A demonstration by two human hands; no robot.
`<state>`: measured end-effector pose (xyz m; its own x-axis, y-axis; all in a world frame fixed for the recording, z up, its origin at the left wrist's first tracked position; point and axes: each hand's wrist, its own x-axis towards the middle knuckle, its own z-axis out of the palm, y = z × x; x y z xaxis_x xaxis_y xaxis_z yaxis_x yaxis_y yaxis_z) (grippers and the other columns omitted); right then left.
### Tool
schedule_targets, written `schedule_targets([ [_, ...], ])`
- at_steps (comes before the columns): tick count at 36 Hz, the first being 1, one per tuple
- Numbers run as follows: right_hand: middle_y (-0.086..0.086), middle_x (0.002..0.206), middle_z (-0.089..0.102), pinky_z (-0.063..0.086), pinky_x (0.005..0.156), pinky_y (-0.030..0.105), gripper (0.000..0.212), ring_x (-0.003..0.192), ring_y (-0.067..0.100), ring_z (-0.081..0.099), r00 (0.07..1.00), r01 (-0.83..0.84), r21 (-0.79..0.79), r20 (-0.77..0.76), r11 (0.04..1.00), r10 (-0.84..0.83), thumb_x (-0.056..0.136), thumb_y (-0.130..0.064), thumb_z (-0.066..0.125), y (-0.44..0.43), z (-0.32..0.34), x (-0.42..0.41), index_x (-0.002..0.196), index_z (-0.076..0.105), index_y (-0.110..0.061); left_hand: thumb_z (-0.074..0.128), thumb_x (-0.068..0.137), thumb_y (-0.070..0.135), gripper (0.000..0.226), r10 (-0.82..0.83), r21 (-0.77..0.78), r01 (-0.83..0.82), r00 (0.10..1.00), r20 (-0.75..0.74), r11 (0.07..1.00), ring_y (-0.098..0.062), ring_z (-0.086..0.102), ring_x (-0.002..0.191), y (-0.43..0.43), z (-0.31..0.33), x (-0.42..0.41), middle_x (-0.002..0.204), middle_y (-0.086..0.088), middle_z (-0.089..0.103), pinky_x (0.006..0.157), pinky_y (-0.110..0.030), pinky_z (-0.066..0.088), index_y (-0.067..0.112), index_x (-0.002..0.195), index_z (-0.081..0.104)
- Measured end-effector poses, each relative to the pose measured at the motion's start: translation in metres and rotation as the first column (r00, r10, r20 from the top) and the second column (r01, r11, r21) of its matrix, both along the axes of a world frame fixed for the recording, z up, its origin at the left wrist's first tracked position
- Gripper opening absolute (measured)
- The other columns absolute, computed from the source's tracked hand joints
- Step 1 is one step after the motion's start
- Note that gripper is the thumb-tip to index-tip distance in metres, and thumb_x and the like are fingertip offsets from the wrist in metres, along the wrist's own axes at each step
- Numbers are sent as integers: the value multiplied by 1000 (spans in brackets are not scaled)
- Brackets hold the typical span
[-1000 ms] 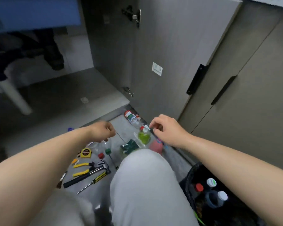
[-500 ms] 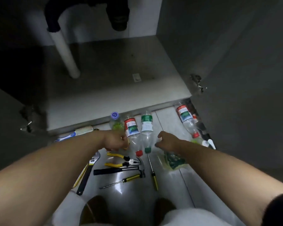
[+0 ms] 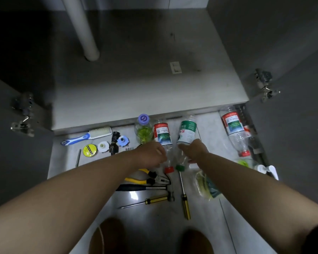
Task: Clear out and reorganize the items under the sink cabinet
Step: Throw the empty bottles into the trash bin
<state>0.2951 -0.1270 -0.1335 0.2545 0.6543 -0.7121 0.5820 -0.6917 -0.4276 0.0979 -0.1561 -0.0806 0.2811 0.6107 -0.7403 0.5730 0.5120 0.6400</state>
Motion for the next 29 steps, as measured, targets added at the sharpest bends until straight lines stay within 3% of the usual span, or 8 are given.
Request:
schedule_targets([
  [3,18,106,70,63,75,46,53,89,31,73,972,168,1,-170,986,-165,86,-28,76,-15,18,3,127,55,-3,78,87,32,57,-58,-47,59,998,15,997,-25,70,104,-3,7,3,118,-6,65,94,-47,58,21,136,49],
  [6,18,106,73,63,80,44,49,90,32,75,862,239,-76,-443,968,-248,87,-19,76,-35,42,5,128,54,-3,85,80,36,89,-132,-47,133,991,33,990,-21,68,105,-5,15,8,123,-2,62,93,-42,59,26,149,30],
  [12,12,114,75,61,85,36,50,105,28,73,654,76,-180,-733,981,-186,85,-16,79,-58,70,3,129,56,-12,82,85,28,65,-145,58,137,976,162,989,-21,66,112,-11,22,15,122,-4,68,96,-42,58,20,139,48],
  [16,6,114,75,60,87,35,47,107,21,72,717,-140,-154,-697,978,-7,82,-29,80,-59,69,9,125,63,-20,82,84,20,74,-108,-33,116,977,185,993,-21,68,111,-17,22,-1,124,-4,66,93,-41,59,23,145,40],
  [19,8,112,73,59,91,40,36,103,23,71,864,-208,-95,-485,973,137,85,-21,73,-50,51,13,120,62,-18,81,82,11,71,-158,-131,173,980,119,976,-34,68,109,-23,15,-24,122,-15,65,96,-56,56,16,141,41],
  [22,22,112,65,51,67,34,36,88,30,63,930,-224,9,-297,975,216,88,-4,70,-35,24,8,119,52,-7,79,81,5,67,-136,-220,148,988,68,964,-26,69,84,-28,7,-49,112,-16,66,75,-44,60,13,135,40],
  [26,9,107,62,49,61,27,59,86,20,64,921,-385,76,-32,920,388,81,-32,80,-16,-4,-14,125,45,-12,79,77,6,77,-101,-296,88,995,-28,951,-25,66,80,-31,-2,-72,116,-23,66,70,-35,51,16,136,31],
  [29,7,110,60,46,57,25,75,88,19,63,907,-420,86,-6,903,422,76,-46,82,-8,-20,-32,129,41,-11,80,77,2,76,-64,-303,51,997,-32,952,-18,69,74,-32,-8,-80,111,-14,66,60,-29,54,20,135,35],
])
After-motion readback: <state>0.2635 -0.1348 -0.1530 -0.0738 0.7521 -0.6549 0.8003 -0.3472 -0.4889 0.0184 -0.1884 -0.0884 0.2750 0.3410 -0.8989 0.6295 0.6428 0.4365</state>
